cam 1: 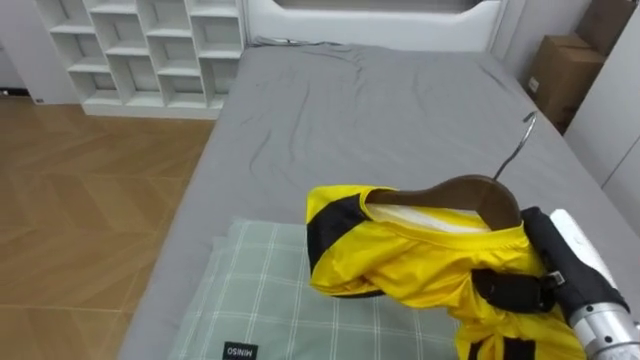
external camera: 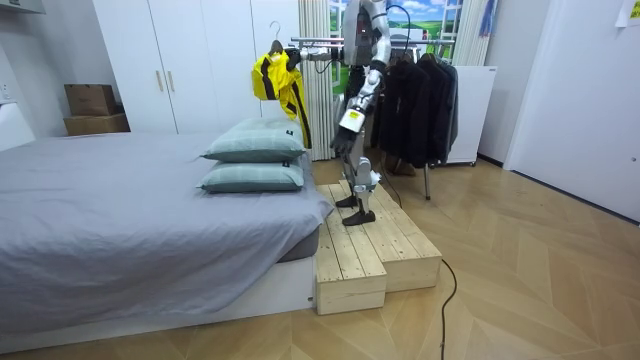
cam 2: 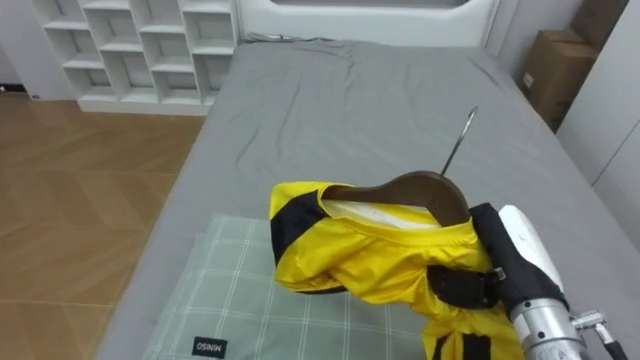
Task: Hang clothes
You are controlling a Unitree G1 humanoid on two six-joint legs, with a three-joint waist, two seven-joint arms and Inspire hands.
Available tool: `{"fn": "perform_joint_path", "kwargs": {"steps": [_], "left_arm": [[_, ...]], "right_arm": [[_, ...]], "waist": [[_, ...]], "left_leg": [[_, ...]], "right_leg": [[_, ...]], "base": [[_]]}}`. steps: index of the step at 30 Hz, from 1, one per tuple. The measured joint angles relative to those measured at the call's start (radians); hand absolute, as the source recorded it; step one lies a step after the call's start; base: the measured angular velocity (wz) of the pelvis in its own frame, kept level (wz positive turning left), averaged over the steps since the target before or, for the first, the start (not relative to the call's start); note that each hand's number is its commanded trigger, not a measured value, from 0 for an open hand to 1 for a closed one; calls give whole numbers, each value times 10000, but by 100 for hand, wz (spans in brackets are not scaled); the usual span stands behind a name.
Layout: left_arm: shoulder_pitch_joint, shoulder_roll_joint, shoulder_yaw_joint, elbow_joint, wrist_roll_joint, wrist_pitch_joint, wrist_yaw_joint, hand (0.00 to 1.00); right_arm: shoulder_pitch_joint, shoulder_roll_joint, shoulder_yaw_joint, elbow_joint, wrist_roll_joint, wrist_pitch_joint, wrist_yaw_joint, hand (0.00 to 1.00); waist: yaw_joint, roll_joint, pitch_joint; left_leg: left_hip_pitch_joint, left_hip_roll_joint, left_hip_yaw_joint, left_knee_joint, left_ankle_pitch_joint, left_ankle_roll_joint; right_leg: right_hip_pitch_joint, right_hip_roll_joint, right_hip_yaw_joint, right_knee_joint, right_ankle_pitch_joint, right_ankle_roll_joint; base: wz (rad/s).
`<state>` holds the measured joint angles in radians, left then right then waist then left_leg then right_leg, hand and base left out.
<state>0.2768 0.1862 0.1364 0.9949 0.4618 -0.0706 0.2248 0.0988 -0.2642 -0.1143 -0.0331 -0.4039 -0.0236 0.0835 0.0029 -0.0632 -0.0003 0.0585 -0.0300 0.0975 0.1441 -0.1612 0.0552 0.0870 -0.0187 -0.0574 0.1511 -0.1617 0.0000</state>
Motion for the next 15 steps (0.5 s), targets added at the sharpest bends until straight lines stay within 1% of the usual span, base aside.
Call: {"fn": "perform_joint_path", "kwargs": {"steps": [1,3,5,8,11,15], "left_arm": [[61,-11,75,375,-1,53,-21,0],[127,-49,115,797,-10,239,-141,0],[177,-86,151,1124,-33,339,-343,0],[285,-176,173,1344,-414,528,-704,0],[279,-215,194,1470,-789,670,-1047,0],[269,-218,279,1509,-801,776,-1326,0]], "right_arm": [[0,-19,-13,-83,10,52,1,100],[-1,-102,-13,-316,75,60,1,100],[0,-186,-22,-388,171,60,0,100],[0,-199,-23,-610,454,152,52,100],[-1,-203,-29,-825,504,167,81,100],[-5,-206,-31,-1072,492,231,340,100]], "waist": [[48,-16,5],[129,-31,9],[180,-55,5],[261,-124,29],[265,-181,16],[290,-226,41]], "left_leg": [[-4,1,4,0,-5,-4],[-48,-2,-49,-2,-6,-5],[-52,-1,-62,6,-7,-4],[-110,-1,-109,73,-14,-11],[-141,-6,-216,139,-15,-11],[-134,-8,-280,214,-31,10]], "right_leg": [[-1,-1,-4,0,0,0],[6,-5,-15,0,0,0],[16,-7,-15,-3,0,0],[14,-14,-63,-7,-1,0],[35,-61,-251,-9,-6,4],[134,-82,-277,-16,-20,16]], "base": [[0],[0],[0],[6],[11],[6]]}}
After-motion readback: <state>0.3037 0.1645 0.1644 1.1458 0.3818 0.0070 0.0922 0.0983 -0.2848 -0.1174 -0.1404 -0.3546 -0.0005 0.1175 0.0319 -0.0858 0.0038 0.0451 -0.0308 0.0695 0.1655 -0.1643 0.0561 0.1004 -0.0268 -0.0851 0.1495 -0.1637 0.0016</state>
